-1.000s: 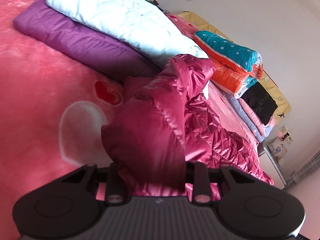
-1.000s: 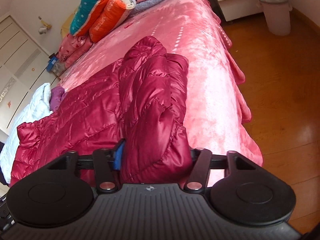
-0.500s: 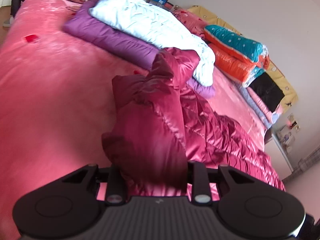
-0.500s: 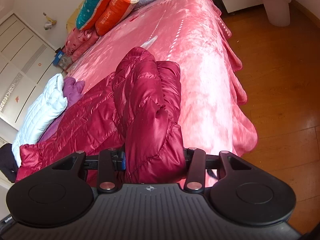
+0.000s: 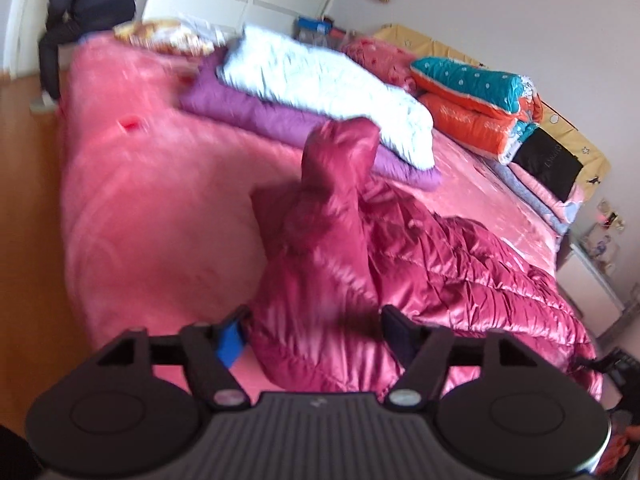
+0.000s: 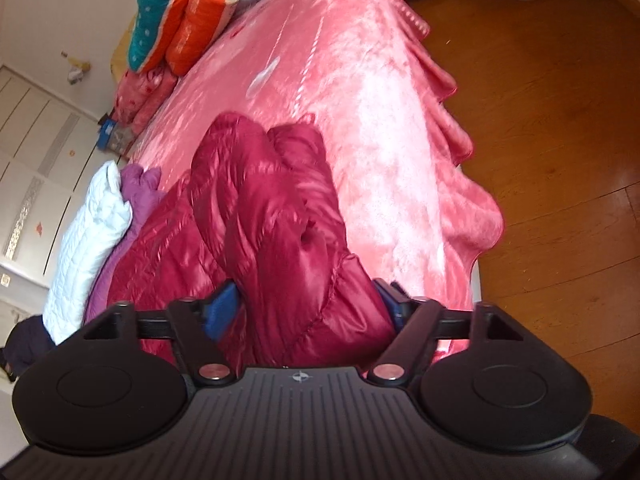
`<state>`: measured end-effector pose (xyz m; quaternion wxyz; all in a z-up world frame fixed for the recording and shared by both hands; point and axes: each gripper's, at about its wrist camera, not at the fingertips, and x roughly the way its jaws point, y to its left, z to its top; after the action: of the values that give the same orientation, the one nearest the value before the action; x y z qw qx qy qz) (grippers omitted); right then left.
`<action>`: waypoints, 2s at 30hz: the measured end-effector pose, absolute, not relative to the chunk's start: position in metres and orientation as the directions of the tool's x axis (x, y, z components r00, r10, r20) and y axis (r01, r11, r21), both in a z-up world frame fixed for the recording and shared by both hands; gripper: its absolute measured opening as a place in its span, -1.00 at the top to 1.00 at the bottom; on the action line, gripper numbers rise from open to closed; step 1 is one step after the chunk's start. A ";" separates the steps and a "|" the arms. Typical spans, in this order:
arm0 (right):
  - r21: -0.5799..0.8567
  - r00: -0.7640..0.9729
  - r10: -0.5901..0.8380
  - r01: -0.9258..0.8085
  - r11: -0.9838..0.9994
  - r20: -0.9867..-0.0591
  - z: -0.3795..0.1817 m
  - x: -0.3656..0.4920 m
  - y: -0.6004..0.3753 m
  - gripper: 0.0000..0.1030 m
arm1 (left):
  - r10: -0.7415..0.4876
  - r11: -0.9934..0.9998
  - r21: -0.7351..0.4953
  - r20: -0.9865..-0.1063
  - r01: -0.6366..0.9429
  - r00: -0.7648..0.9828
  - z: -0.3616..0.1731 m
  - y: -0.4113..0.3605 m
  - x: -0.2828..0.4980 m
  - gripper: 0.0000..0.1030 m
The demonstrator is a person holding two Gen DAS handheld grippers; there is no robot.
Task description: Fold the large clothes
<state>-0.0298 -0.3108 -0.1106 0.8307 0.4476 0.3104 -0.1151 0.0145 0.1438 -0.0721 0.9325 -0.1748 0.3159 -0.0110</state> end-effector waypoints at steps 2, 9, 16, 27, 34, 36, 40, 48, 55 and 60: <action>0.674 0.795 0.051 0.476 0.565 -0.604 -0.106 -0.038 -0.315 -0.97 | -0.079 0.955 -0.282 -0.544 -0.094 0.835 -0.061 0.146 0.000 -0.46; 0.565 0.874 -0.084 0.379 0.733 -0.478 -0.067 -0.042 -0.293 -0.99 | -0.104 0.982 -0.186 -0.426 0.026 0.899 -0.023 0.138 0.005 -0.47; 0.325 0.906 -0.035 0.188 0.927 -0.422 -0.053 -0.001 -0.234 -1.00 | -0.213 0.975 -0.051 -0.473 0.215 0.855 -0.026 0.089 0.078 -0.46; 0.082 0.894 -0.018 0.061 0.995 -0.447 -0.062 0.090 -0.200 -1.00 | -0.081 0.979 0.115 -0.535 0.167 0.841 -0.065 0.066 0.166 -0.45; -0.063 0.837 -0.061 0.032 0.997 -0.545 -0.090 0.140 -0.184 -1.00 | 0.029 0.993 0.110 -0.570 0.041 0.821 -0.094 0.086 0.200 -0.46; -0.060 0.830 -0.076 0.051 0.997 -0.552 -0.095 0.154 -0.186 -1.00 | 0.049 0.996 0.093 -0.584 0.007 0.810 -0.102 0.093 0.208 -0.52; -0.030 0.808 -0.086 0.084 0.996 -0.583 -0.105 0.178 -0.199 -1.00 | 0.075 0.996 0.076 -0.585 -0.038 0.807 -0.117 0.100 0.218 -0.73; 0.061 0.777 -0.049 0.112 0.992 -0.627 -0.130 0.208 -0.205 -1.00 | 0.058 0.996 -0.026 -0.594 -0.091 0.802 -0.143 0.118 0.229 -0.96; 0.078 0.770 -0.033 0.106 0.991 -0.638 -0.139 0.218 -0.199 -1.00 | 0.065 0.996 -0.014 -0.602 -0.092 0.796 -0.152 0.115 0.236 -1.00; 0.068 0.765 -0.028 0.094 0.993 -0.644 -0.143 0.223 -0.197 -1.00 | 0.070 0.996 -0.005 -0.594 -0.090 0.802 -0.156 0.114 0.237 -1.00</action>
<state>0.2226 -0.1971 -0.1426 0.9381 0.0479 0.3416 -0.0325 0.2370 0.1144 -0.1565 0.9490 -0.0163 0.3120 0.0421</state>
